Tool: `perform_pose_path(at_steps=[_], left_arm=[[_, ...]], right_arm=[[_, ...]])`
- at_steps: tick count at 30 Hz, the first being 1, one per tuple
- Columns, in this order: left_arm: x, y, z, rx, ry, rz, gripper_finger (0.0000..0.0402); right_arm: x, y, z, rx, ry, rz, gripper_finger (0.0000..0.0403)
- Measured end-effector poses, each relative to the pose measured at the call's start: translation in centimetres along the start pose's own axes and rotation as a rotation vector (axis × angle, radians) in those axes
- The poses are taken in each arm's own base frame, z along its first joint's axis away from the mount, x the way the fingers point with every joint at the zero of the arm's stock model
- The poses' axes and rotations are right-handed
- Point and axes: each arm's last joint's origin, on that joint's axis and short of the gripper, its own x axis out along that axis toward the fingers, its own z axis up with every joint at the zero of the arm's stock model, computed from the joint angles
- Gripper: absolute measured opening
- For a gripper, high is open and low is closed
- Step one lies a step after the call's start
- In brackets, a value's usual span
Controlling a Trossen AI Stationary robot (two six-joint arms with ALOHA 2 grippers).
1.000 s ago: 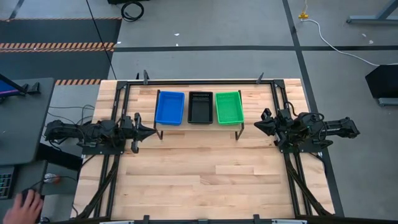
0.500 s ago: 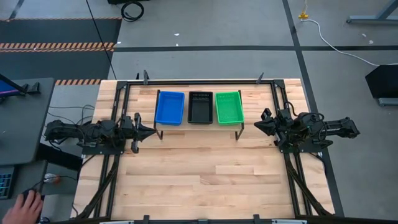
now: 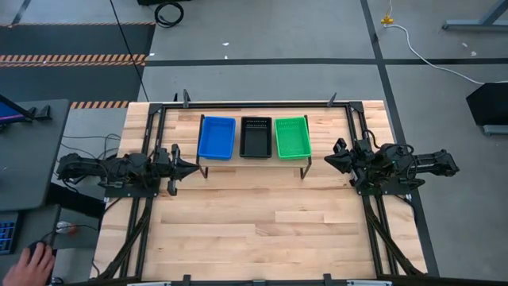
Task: Stack baskets on shelf by color
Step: Return to Home Position
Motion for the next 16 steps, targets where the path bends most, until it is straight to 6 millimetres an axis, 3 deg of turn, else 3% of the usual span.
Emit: perform_pose_path(at_steps=[16], left_arm=[[0.00, 0.00, 0.01, 0.000, -0.001, 0.000, 0.0027]], right_arm=[[0.00, 0.00, 0.00, 0.000, 0.000, 0.000, 0.0020]])
